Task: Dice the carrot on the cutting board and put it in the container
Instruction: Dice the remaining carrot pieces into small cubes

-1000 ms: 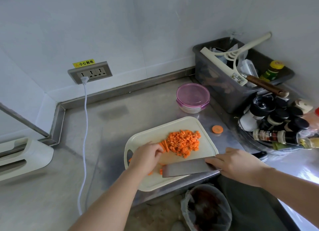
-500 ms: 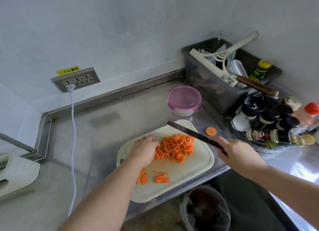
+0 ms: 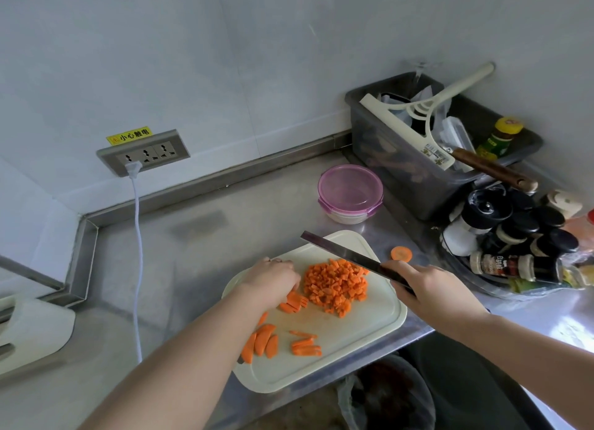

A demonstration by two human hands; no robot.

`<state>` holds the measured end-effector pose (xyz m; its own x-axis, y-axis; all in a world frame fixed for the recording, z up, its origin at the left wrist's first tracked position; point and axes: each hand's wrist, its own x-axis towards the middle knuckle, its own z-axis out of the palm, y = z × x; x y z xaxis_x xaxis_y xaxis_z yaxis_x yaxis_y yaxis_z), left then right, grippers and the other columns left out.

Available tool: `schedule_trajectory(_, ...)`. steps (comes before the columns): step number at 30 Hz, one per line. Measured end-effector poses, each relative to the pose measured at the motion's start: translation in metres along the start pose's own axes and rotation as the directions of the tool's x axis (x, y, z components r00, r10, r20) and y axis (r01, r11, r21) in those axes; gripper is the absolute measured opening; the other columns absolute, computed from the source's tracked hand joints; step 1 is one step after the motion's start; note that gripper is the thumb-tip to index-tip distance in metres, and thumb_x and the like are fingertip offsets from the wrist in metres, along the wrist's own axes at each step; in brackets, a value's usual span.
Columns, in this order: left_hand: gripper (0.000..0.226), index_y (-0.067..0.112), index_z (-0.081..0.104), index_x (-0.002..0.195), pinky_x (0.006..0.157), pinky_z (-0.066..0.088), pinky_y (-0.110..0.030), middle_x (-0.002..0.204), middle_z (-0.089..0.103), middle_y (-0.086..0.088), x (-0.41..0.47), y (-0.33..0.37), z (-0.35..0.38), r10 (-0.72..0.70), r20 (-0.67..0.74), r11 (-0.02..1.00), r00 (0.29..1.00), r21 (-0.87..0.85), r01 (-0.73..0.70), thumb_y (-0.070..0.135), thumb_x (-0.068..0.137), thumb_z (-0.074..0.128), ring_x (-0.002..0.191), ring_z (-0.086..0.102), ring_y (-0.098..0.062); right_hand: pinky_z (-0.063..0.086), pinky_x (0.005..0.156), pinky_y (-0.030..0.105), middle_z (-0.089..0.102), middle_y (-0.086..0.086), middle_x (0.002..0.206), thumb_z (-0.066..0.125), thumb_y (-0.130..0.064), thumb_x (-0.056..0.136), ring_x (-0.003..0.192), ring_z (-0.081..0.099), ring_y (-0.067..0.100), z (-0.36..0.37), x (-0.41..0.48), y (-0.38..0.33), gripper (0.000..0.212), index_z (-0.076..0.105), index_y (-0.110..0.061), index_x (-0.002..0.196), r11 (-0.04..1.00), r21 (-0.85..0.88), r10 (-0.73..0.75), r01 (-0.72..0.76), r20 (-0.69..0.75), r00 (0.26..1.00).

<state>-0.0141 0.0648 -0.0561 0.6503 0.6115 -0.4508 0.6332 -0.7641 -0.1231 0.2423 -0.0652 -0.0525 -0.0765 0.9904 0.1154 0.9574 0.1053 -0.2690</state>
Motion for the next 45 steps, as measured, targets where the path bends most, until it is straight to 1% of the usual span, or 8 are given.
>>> schedule_trajectory(6,0.035,0.016,0.055,0.122,0.099,0.035,-0.037,0.124,0.050,-0.006,-0.004,0.002,-0.001,0.071,0.001,0.992,0.997,0.100,-0.071,0.018,0.087,0.060,0.117,0.050,-0.026,0.044,0.051,0.036,0.066,0.001,0.074,0.053,-0.027,0.096,0.060,0.058,0.024,-0.001,0.002,-0.002,0.032,0.055,-0.026,0.127,0.999,0.020,0.039,-0.040,0.075,0.996)
schedule_trajectory(15,0.036,0.012,0.052,0.119,0.099,0.037,-0.038,0.120,0.054,-0.007,-0.009,0.006,-0.006,0.092,0.027,0.989,0.995,0.110,-0.094,0.020,0.085,0.059,0.113,0.053,-0.027,0.044,0.052,0.035,0.065,0.001,0.072,0.051,-0.027,0.097,0.061,0.059,0.023,-0.002,0.004,-0.008,0.032,0.055,-0.026,0.128,0.998,0.031,0.052,-0.055,0.084,0.995)
schedule_trajectory(19,0.033,0.012,0.053,0.119,0.099,0.036,-0.039,0.119,0.055,-0.007,-0.009,0.007,-0.006,0.121,0.009,0.984,0.993,0.132,-0.121,0.020,0.086,0.057,0.112,0.053,-0.027,0.042,0.051,0.033,0.065,0.002,0.071,0.051,-0.027,0.097,0.060,0.059,0.022,-0.003,0.005,-0.012,0.032,0.055,-0.026,0.128,0.998,0.030,0.058,-0.060,0.079,0.995)
schedule_trajectory(25,0.035,0.013,0.055,0.115,0.096,0.036,-0.038,0.115,0.057,-0.007,-0.009,0.006,-0.001,0.126,-0.027,0.982,0.992,0.148,-0.120,0.026,0.083,0.057,0.110,0.054,-0.027,0.028,0.045,0.024,0.057,-0.002,0.065,0.051,-0.025,0.097,0.053,0.048,0.017,-0.006,0.006,-0.018,0.031,0.056,-0.024,0.127,0.996,0.040,0.071,-0.074,0.079,0.994)
schedule_trajectory(30,0.036,0.012,0.055,0.115,0.097,0.035,-0.039,0.115,0.058,-0.007,-0.008,0.008,0.001,0.094,-0.039,0.985,0.995,0.152,-0.087,0.028,0.082,0.057,0.111,0.054,-0.027,0.030,0.045,0.025,0.059,-0.001,0.068,0.053,-0.023,0.096,0.053,0.047,0.017,-0.007,0.007,-0.023,0.031,0.058,-0.021,0.126,0.995,0.054,0.078,-0.082,0.075,0.994)
schedule_trajectory(35,0.043,0.014,0.049,0.122,0.097,0.036,-0.039,0.122,0.055,-0.007,-0.009,0.010,-0.001,0.047,0.020,0.993,0.999,0.109,-0.048,0.030,0.083,0.058,0.115,0.052,-0.027,0.026,0.046,0.019,0.061,-0.001,0.074,0.051,-0.024,0.098,0.054,0.045,0.013,-0.009,0.007,-0.028,0.031,0.056,-0.021,0.128,0.995,0.064,0.072,-0.077,0.081,0.994)
schedule_trajectory(41,0.032,0.016,0.053,0.109,0.075,0.040,-0.032,0.112,0.059,-0.007,-0.006,0.008,-0.009,0.008,0.186,1.000,0.983,-0.022,-0.004,0.028,0.082,0.065,0.101,0.058,-0.027,0.022,0.046,0.018,0.064,0.001,0.079,0.046,-0.027,0.100,0.055,0.042,0.013,-0.010,0.005,-0.030,0.033,0.051,-0.024,0.132,0.993,0.063,0.095,-0.102,0.105,0.990)
schedule_trajectory(45,0.026,0.015,0.061,0.107,0.071,0.043,-0.031,0.106,0.063,-0.006,-0.004,0.009,-0.012,-0.007,0.240,1.000,0.971,-0.012,0.010,0.026,0.084,0.064,0.096,0.061,-0.026,0.019,0.045,0.017,0.061,-0.001,0.070,0.053,-0.022,0.097,0.047,0.036,0.009,-0.008,0.003,-0.026,0.031,0.057,-0.020,0.128,0.991,0.087,0.098,-0.104,0.075,0.992)
